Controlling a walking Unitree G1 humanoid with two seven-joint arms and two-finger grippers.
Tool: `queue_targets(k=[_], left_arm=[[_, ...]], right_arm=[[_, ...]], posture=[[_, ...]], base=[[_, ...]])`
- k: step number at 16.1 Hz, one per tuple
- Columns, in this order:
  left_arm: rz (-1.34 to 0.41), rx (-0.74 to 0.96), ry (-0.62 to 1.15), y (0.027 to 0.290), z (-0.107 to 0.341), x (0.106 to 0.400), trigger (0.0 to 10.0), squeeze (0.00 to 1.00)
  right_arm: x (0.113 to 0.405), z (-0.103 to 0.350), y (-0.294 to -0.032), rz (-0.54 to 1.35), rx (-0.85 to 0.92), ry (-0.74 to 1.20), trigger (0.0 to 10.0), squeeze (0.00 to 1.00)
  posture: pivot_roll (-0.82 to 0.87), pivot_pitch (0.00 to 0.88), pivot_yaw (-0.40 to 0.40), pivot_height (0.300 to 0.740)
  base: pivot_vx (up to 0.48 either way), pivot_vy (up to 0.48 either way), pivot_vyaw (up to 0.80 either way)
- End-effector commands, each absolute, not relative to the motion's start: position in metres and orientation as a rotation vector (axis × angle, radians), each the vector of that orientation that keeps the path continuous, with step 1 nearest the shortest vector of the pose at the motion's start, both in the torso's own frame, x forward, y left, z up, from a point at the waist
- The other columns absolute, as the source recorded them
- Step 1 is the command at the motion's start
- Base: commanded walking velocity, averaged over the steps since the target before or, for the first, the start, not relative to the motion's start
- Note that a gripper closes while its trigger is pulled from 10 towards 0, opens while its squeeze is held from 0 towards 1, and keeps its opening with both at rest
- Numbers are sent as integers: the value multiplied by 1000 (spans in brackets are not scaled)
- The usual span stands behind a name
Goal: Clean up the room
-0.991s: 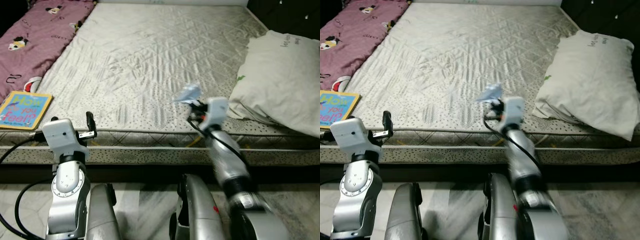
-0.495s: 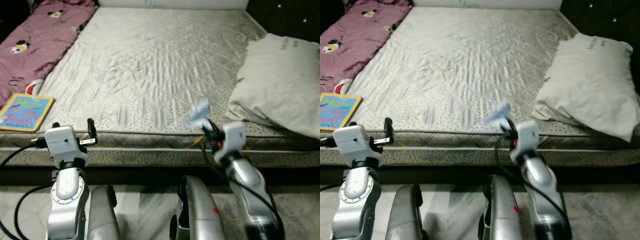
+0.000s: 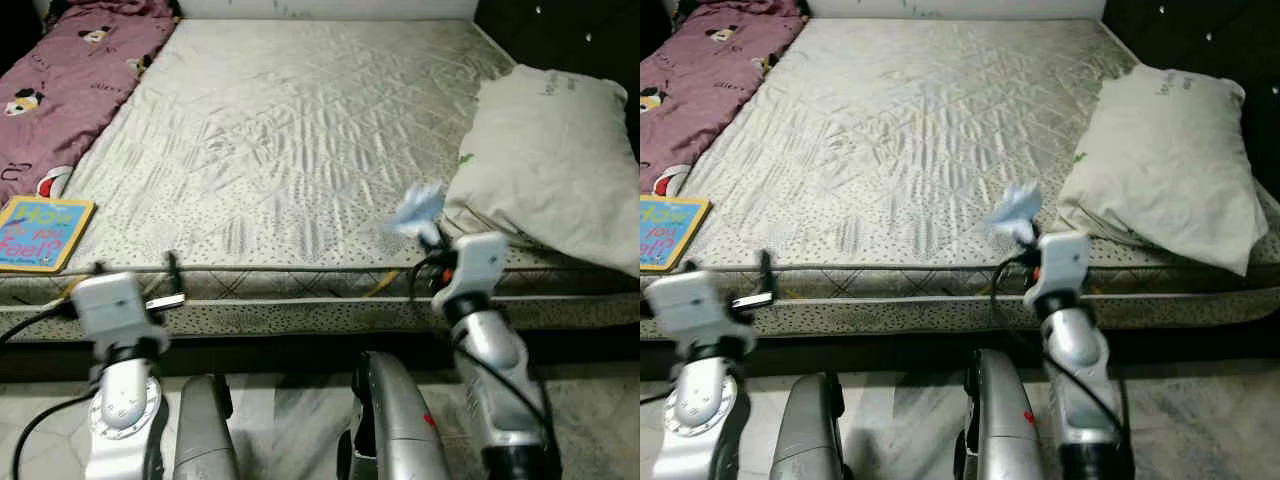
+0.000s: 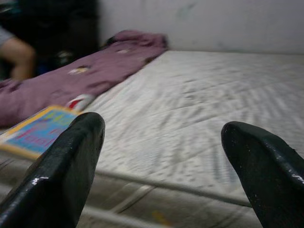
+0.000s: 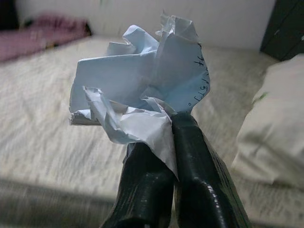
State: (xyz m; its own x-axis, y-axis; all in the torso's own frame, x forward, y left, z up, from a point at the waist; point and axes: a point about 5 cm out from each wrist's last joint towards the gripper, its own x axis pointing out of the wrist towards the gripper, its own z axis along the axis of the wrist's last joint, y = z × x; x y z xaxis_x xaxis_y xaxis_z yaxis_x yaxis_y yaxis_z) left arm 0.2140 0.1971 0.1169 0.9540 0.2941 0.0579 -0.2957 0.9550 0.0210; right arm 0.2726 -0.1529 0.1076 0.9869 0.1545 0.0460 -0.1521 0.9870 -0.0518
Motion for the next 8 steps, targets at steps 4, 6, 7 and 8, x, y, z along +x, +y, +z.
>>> queue_targets(k=[4,6,7,8], left_arm=[[286,-14,-16,188,108,217,10000,0],[248,-17,-20,183,109,219,10000,0],[229,-27,-20,182,109,218,10000,0],[221,-32,-20,181,109,218,10000,0]], right_arm=[[274,101,-152,181,-22,24,10000,0],[279,108,-146,155,-41,4,10000,0],[279,109,-143,162,-44,0,10000,0],[279,110,-140,187,-28,-8,10000,0]], posture=[[-56,0,-25,532],[-61,0,-18,532],[-58,0,-17,532],[-52,0,-18,532]], base=[[0,0,0],[0,0,0],[0,0,0],[0,0,0]])
